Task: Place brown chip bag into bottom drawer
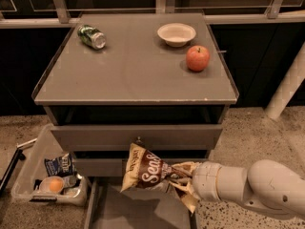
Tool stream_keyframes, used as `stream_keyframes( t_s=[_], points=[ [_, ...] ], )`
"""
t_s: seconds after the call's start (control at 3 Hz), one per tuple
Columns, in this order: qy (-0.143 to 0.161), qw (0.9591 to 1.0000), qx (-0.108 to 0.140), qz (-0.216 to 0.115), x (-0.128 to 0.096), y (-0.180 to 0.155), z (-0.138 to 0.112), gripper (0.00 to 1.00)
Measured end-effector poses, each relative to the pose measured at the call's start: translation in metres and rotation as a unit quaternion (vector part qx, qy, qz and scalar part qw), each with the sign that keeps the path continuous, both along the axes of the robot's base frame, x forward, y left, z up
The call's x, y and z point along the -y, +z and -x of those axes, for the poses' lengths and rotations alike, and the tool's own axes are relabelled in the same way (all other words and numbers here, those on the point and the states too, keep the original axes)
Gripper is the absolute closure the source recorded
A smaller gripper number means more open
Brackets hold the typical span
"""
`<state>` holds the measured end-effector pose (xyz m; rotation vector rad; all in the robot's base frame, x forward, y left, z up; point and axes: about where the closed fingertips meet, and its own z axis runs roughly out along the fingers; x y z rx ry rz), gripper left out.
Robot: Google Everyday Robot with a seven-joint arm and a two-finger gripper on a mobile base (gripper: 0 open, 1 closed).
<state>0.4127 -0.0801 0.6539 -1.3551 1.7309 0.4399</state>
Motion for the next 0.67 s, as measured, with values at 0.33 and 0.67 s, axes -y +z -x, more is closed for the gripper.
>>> stream_keyframes(
  t_s=[0.33, 0.67],
  points=[
    [-0.008, 0.9999, -0.009, -0.001, -0.002, -0.023, 0.007, 1.00],
    [-0.009, 0.9998, -0.016, 0.007, -0.001, -0.068, 0.016, 1.00]
  ],
)
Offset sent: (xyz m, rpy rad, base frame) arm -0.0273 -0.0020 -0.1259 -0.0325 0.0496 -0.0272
